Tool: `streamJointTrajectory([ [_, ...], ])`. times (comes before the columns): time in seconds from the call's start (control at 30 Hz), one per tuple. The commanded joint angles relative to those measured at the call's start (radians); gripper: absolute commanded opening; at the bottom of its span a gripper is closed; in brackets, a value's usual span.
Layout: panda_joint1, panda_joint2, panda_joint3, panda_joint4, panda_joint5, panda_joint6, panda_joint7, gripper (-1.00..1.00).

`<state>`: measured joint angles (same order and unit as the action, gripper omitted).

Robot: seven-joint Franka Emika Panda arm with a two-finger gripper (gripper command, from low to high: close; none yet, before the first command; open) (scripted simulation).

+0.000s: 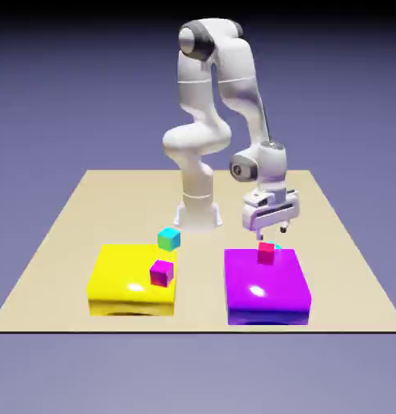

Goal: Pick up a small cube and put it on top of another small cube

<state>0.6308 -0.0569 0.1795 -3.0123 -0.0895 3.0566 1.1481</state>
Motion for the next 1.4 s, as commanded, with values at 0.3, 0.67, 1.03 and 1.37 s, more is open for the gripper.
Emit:
streamJointTrajectory([
  [0.3, 0.079, 0.207, 0.026, 0.067, 0.435, 0.153, -0.333, 0.00],
  [0.67, 0.130, 0.338, 0.043, 0.110, 0.711, 0.250, -0.545, -1.00],
  [1.03, 0.042, 0.111, 0.014, 0.036, 0.233, 0.082, -0.179, -1.00],
  [1.37, -0.004, -0.047, 0.014, 0.043, -0.018, -0.036, -0.054, -1.00],
])
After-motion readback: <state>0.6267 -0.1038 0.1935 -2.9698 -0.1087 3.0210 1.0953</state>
